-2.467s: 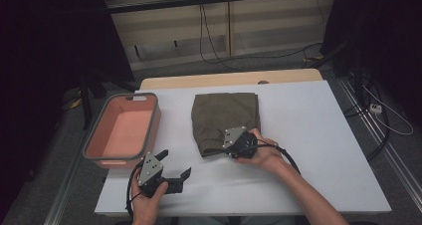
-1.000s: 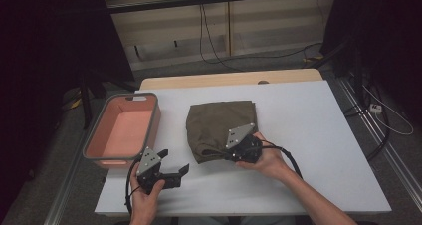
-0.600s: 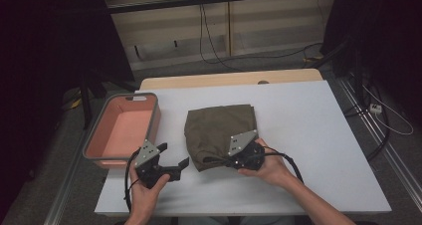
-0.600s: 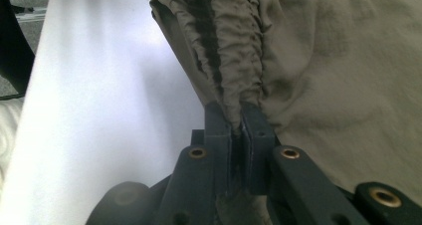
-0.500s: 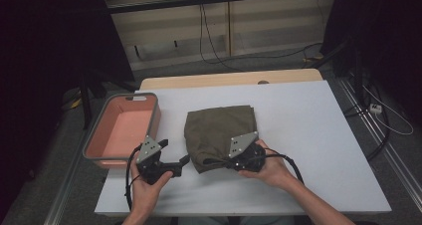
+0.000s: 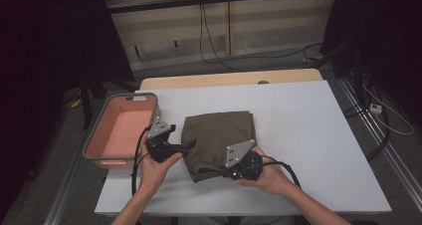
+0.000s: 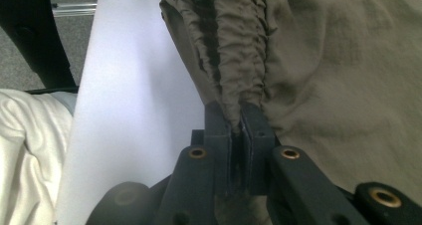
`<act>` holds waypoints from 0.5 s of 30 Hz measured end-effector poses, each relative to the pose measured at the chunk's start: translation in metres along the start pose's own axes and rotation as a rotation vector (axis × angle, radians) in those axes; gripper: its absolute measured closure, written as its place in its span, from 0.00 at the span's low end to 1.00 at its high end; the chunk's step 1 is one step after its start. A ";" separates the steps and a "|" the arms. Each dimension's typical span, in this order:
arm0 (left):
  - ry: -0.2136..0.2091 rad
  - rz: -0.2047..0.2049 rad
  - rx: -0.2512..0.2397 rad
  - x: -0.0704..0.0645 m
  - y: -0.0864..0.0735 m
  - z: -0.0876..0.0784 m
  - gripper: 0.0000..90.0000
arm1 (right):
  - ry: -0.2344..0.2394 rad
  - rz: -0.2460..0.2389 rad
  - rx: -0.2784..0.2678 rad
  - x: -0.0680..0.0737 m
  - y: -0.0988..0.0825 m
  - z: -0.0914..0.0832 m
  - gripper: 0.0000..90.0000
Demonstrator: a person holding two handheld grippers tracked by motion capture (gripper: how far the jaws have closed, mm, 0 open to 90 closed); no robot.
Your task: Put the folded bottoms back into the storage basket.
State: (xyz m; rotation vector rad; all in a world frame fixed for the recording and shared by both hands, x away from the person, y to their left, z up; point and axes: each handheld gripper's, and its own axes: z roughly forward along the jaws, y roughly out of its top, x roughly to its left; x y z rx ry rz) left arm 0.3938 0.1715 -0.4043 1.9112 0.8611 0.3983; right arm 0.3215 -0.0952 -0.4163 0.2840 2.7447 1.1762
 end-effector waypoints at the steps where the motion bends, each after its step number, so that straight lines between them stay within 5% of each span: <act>1: 0.007 0.000 0.001 0.002 0.001 0.003 0.06 | 0.004 0.002 -0.002 0.000 0.000 0.000 0.94; 9: 0.039 0.015 0.055 0.023 0.015 0.039 0.10 | 0.011 -0.005 0.000 0.002 0.001 0.002 0.94; 13: 0.062 -0.034 0.088 0.036 0.017 0.059 0.10 | 0.010 -0.005 -0.002 0.002 0.001 0.002 0.94; 15: 0.082 -0.022 0.117 0.041 0.018 0.067 0.12 | 0.010 -0.011 0.000 0.002 0.001 0.002 0.94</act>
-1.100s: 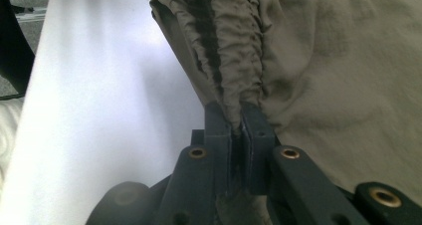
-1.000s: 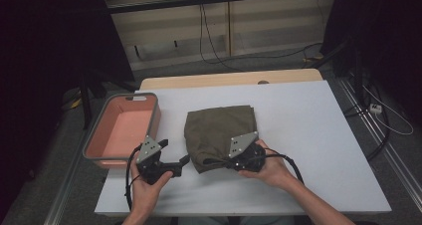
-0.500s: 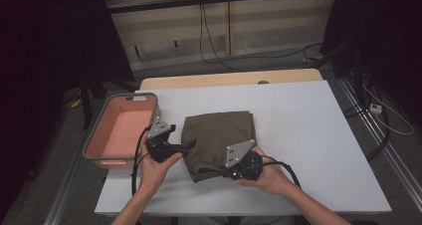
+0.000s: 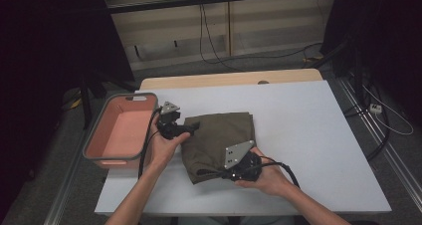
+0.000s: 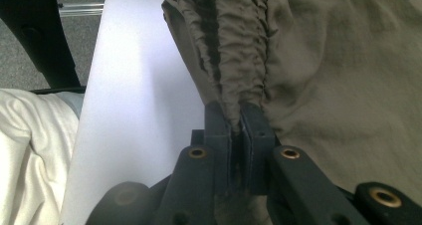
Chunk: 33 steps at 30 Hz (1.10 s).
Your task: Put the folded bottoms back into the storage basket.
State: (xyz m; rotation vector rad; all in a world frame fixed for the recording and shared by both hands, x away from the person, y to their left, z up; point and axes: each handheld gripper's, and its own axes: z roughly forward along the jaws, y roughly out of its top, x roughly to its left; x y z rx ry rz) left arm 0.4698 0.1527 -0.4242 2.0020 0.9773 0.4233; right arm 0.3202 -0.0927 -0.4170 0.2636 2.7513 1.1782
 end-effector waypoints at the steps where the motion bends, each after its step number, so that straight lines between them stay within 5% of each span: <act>1: 0.008 -0.005 0.001 0.001 0.001 0.004 0.13 | -0.001 -0.003 0.002 0.000 0.000 0.000 0.94; 4: -0.002 -0.056 0.027 0.009 0.006 0.016 0.14 | 0.002 -0.001 0.003 0.000 0.000 0.001 0.94; 5: -0.001 -0.046 0.049 0.012 0.007 0.019 0.15 | 0.002 0.002 0.003 0.000 -0.001 0.001 0.94; 10: -0.011 -0.121 0.092 0.025 0.003 0.031 0.31 | 0.001 0.006 -0.003 0.000 -0.001 0.001 0.94; 18: -0.006 -0.129 0.144 0.032 -0.004 0.038 0.51 | 0.003 0.003 0.005 0.000 -0.001 0.002 0.94; 22: -0.040 -0.108 0.141 0.029 -0.010 0.040 0.53 | 0.003 0.007 -0.001 0.000 -0.001 0.001 0.94; 27: -0.016 -0.113 0.148 0.028 -0.009 0.040 0.58 | 0.006 0.005 0.007 0.000 -0.002 0.003 0.94; 33: -0.068 -0.088 0.179 0.025 -0.009 0.037 0.78 | 0.004 0.004 0.010 0.001 -0.002 0.003 0.94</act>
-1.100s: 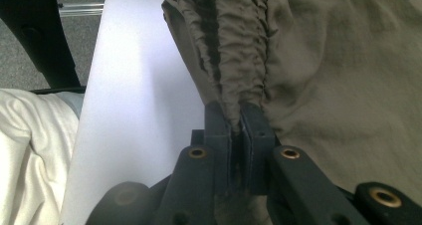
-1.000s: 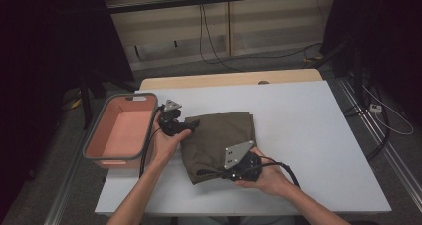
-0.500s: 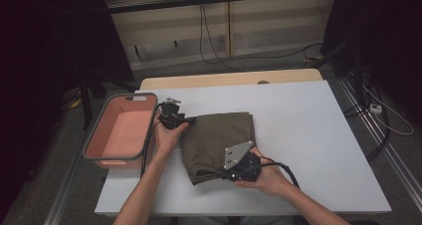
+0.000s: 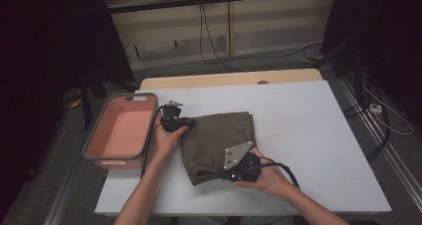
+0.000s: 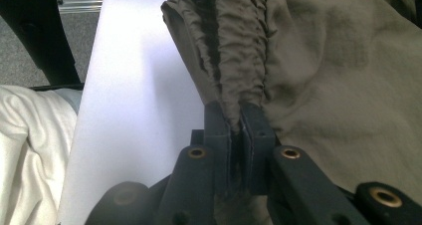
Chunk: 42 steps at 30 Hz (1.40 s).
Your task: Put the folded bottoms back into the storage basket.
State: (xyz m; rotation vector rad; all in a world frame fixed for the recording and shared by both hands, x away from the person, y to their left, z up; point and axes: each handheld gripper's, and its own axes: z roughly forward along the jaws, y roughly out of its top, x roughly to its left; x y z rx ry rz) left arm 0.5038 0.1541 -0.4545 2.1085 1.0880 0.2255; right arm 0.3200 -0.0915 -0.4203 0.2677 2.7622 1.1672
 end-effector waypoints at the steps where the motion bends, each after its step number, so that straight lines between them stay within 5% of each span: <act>1: 0.001 -0.004 0.003 -0.001 0.000 0.000 0.80 | 0.001 0.000 0.000 0.000 0.000 0.000 0.94; 8: 0.059 0.046 0.012 -0.012 0.002 0.000 0.93 | 0.000 -0.002 -0.001 0.000 0.000 0.000 0.94; 12: 0.056 0.029 -0.001 -0.011 0.001 -0.001 0.96 | -0.001 -0.005 -0.004 0.000 0.000 0.000 0.94; 21: -0.004 0.003 -0.103 -0.008 0.005 -0.018 0.97 | -0.011 -0.004 -0.023 0.000 0.000 -0.004 0.94; 42: -0.053 0.044 -0.285 -0.024 0.023 -0.054 0.97 | -0.005 0.013 -0.100 -0.001 0.003 -0.013 0.94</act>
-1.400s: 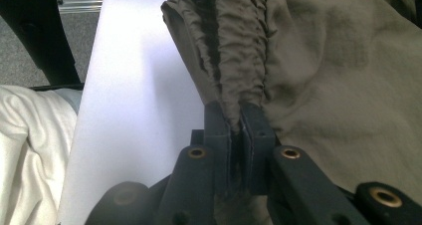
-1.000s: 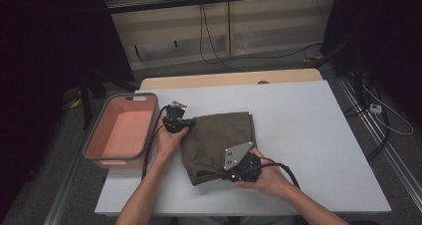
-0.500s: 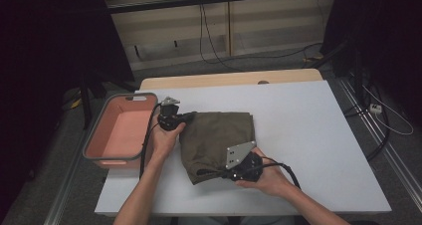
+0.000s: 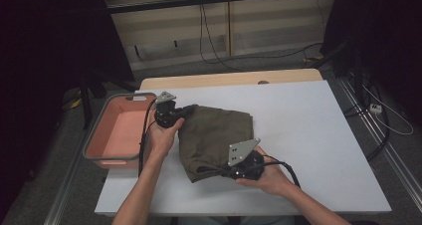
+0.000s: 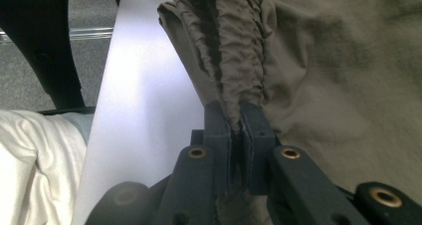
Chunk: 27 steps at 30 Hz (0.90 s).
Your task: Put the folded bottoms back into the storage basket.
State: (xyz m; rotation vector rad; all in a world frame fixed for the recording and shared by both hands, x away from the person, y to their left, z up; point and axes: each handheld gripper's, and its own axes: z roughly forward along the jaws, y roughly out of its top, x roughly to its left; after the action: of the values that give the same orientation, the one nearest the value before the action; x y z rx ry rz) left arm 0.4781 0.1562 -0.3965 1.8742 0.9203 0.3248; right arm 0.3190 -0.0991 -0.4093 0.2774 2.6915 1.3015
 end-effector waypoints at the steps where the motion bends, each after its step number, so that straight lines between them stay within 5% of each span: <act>1: 0.001 0.002 0.000 0.000 0.000 -0.001 0.97 | 0.001 0.000 -0.002 0.000 0.000 0.000 0.94; 27: -0.024 0.033 -0.131 -0.009 0.021 -0.028 0.97 | -0.004 -0.009 -0.091 0.002 0.015 -0.006 0.94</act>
State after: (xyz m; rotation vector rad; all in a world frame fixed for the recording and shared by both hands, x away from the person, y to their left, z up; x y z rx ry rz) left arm 0.4651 0.1634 -0.3633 1.7704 0.8330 0.3731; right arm 0.3173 -0.0945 -0.3937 0.2565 2.6185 1.4141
